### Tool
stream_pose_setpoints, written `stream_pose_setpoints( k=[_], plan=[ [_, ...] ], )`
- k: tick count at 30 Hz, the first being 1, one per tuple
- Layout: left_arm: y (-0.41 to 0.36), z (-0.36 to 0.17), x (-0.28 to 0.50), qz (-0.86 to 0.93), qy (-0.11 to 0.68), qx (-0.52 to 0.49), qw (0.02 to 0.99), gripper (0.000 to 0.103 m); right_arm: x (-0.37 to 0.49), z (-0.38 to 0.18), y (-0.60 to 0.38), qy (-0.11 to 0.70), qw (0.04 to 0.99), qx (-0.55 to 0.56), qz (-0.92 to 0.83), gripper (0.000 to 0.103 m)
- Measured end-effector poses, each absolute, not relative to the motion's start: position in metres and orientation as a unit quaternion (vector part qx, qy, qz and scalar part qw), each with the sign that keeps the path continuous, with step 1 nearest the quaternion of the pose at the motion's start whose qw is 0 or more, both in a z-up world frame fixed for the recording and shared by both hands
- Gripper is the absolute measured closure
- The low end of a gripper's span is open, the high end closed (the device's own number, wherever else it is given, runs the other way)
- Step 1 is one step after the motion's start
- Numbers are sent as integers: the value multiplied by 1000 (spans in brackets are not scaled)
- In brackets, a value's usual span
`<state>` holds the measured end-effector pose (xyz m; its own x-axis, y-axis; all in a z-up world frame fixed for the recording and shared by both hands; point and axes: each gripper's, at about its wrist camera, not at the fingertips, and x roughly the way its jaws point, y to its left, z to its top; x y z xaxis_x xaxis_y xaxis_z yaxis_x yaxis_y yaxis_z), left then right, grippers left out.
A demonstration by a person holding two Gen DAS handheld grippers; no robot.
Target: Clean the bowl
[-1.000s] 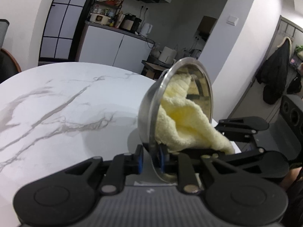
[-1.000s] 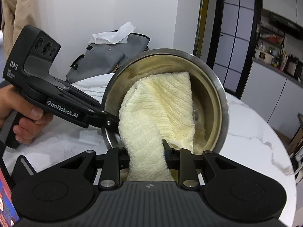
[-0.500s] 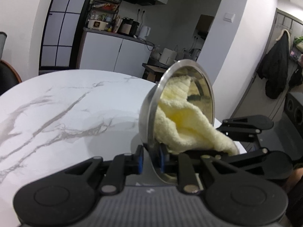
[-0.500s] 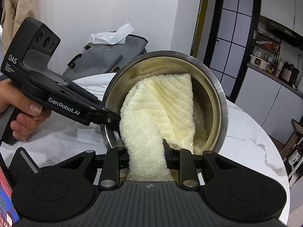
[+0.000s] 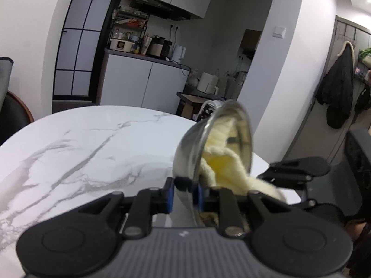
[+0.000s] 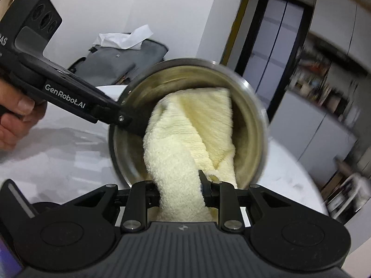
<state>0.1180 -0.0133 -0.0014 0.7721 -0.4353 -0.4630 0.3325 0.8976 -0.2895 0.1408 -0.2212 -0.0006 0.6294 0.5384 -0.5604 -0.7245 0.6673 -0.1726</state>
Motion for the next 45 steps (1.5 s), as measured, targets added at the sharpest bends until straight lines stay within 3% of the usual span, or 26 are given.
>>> stream_pose_setpoints(
  k=[6,11,24,34,41,45],
  plan=[
    [-9,-9,121,-209,282,-118,929,83,165,2,-231,294,852,-110,419,76],
    [-12,-14,118,-214,288,-114,926,80,172,5,-234,309,836,-124,436,76],
    [-15,-23,117,-219,308,-104,920,86,150,1,-232,276,857,-135,414,76],
    [-2,-9,107,-208,283,-109,930,91,127,8,-217,178,886,-285,319,77],
    [-2,-7,107,-216,280,-119,928,91,131,3,-214,206,876,-282,333,76],
    [-4,-13,109,-215,288,-123,925,83,133,2,-215,230,871,-252,353,76]
  ],
)
